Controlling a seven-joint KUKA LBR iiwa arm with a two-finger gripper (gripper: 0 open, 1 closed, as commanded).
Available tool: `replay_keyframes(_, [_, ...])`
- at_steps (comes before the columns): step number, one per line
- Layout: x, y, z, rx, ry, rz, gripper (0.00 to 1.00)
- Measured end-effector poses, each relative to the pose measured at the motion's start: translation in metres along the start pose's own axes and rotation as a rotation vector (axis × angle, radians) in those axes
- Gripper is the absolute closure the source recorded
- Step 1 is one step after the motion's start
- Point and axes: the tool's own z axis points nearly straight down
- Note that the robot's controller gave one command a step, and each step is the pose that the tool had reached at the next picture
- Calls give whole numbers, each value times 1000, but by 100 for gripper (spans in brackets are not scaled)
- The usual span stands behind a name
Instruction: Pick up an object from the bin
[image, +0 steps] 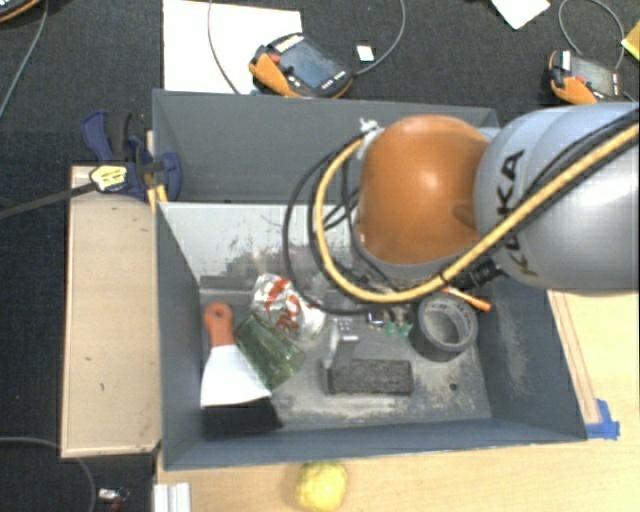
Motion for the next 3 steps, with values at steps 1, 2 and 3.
replay_keyframes(1, [-2,-1,-4,-2,-8,6,0])
replay_keyframes(2, [0,-94,148,-2,-11,-122,0])
replay_keyframes(3, [33,-115,73,-6,-24,-46,0])
